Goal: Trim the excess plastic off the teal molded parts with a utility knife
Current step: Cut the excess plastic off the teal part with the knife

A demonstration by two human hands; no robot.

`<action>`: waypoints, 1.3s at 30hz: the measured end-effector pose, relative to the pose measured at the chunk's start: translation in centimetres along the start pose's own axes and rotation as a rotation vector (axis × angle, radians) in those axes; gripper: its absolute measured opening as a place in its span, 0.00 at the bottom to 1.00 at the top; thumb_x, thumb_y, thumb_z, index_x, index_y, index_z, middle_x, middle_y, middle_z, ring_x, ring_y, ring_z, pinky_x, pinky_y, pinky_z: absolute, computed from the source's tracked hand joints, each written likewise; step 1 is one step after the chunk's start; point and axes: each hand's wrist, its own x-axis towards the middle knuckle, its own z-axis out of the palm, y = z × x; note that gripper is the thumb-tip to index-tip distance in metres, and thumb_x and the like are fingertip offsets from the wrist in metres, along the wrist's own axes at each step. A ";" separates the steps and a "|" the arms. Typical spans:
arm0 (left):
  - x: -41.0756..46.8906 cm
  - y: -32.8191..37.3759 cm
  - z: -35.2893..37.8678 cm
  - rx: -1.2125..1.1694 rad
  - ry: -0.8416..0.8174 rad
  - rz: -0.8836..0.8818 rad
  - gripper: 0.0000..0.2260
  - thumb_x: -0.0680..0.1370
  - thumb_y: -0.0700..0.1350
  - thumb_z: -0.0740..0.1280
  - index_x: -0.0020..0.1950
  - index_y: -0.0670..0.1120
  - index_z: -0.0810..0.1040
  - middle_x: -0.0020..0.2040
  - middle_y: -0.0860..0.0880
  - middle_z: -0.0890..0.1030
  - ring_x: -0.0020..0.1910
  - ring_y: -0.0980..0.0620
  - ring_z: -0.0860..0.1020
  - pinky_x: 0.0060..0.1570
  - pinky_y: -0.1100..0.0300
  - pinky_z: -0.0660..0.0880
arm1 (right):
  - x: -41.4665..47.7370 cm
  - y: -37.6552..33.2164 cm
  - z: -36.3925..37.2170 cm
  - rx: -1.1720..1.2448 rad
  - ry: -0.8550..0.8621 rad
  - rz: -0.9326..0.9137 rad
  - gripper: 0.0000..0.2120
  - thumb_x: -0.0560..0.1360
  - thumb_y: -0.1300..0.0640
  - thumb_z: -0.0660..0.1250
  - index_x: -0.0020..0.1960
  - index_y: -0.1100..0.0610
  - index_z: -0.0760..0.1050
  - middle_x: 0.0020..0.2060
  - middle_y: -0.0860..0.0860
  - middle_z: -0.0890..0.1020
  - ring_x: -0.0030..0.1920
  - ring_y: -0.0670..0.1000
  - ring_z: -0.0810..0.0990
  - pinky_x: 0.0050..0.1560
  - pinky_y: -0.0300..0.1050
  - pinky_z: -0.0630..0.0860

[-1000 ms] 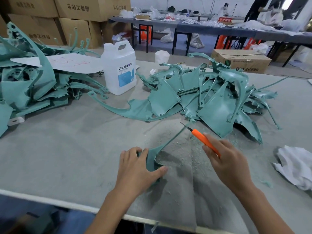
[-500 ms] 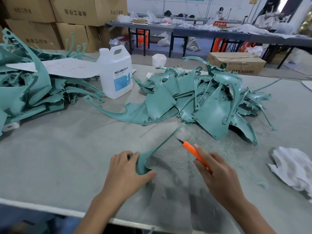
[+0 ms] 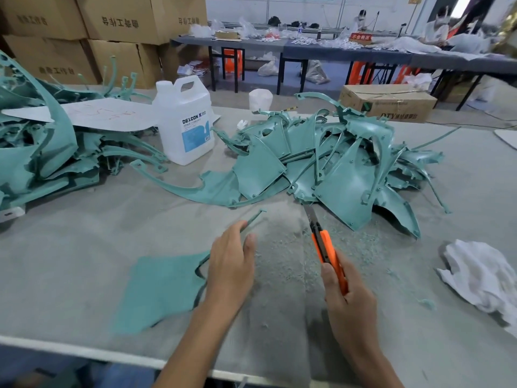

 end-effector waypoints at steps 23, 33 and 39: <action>1.6 -0.8 2.5 0.644 -0.125 0.177 0.06 0.82 0.44 0.56 0.51 0.52 0.71 0.42 0.51 0.78 0.44 0.45 0.76 0.42 0.54 0.56 | -0.5 -1.0 0.3 -0.163 0.005 -0.087 0.18 0.80 0.41 0.63 0.67 0.44 0.76 0.42 0.42 0.84 0.36 0.42 0.80 0.36 0.39 0.75; 2.0 -0.1 2.4 0.766 -0.195 0.232 0.06 0.79 0.42 0.57 0.52 0.51 0.72 0.44 0.50 0.80 0.44 0.45 0.77 0.42 0.54 0.56 | -0.5 -0.7 1.2 -0.467 -0.045 -0.253 0.17 0.78 0.44 0.66 0.64 0.47 0.79 0.37 0.49 0.82 0.35 0.54 0.80 0.28 0.46 0.75; 1.7 -0.4 2.4 0.714 -0.156 0.221 0.05 0.80 0.42 0.59 0.50 0.50 0.74 0.41 0.48 0.81 0.41 0.44 0.76 0.42 0.54 0.58 | -0.4 -1.1 1.0 -0.363 -0.018 -0.177 0.17 0.75 0.51 0.74 0.63 0.51 0.81 0.41 0.50 0.83 0.35 0.56 0.82 0.30 0.46 0.76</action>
